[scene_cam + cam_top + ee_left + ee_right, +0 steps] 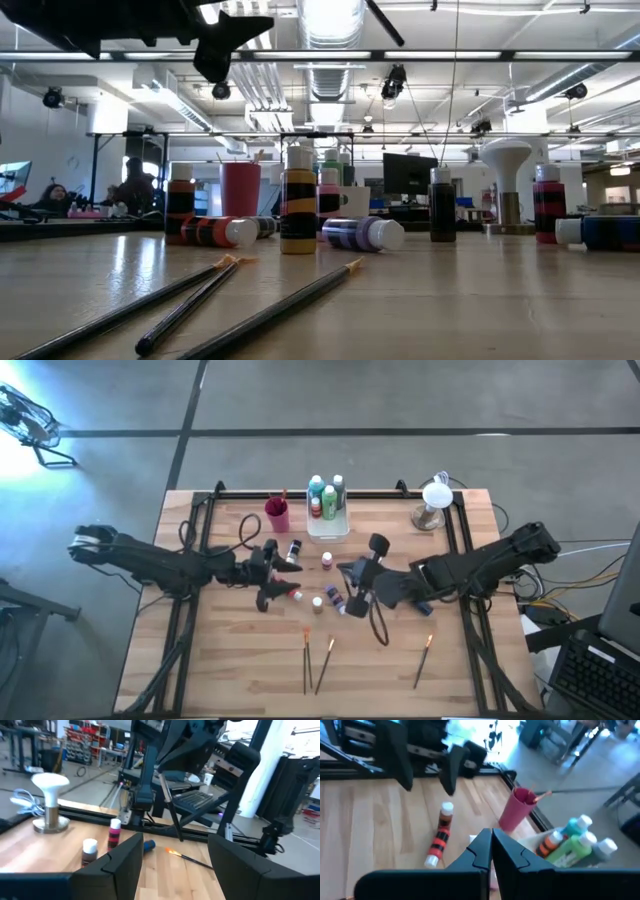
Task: Pick & Place Paint Supplies
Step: Put the silver paint brush into the pink cup
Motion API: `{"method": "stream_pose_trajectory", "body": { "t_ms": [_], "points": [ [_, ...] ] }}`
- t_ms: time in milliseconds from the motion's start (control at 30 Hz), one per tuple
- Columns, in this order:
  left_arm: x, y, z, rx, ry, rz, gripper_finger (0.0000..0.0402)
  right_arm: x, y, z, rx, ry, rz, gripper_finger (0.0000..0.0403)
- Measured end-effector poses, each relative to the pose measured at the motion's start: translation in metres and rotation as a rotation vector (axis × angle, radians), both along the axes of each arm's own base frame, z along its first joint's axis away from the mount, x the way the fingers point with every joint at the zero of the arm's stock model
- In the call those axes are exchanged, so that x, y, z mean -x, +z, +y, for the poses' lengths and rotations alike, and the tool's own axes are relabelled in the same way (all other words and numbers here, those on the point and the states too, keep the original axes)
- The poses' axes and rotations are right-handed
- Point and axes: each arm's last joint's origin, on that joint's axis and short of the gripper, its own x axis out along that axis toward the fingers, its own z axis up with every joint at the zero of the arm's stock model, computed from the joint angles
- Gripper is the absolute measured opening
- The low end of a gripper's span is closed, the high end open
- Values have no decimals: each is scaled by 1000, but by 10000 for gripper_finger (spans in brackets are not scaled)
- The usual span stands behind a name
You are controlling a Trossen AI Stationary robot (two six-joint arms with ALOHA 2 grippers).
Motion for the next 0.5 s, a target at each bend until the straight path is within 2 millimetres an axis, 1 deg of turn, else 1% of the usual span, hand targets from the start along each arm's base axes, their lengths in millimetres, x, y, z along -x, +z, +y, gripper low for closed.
{"method": "stream_pose_trajectory", "body": {
  "t_ms": [100, 267, 500],
  "points": [
    [-3, -2, -1, 8, -28, -8, 227, -2, 4, 10, 23, 50, -41, 8],
    [-7, 1, -3, -16, -54, -84, 227, -5, 9, 27, 76, 124, -98, 8],
    [-12, 6, -5, -60, -117, -242, 227, -5, 10, 40, 167, 124, -117, 8]
  ]
}}
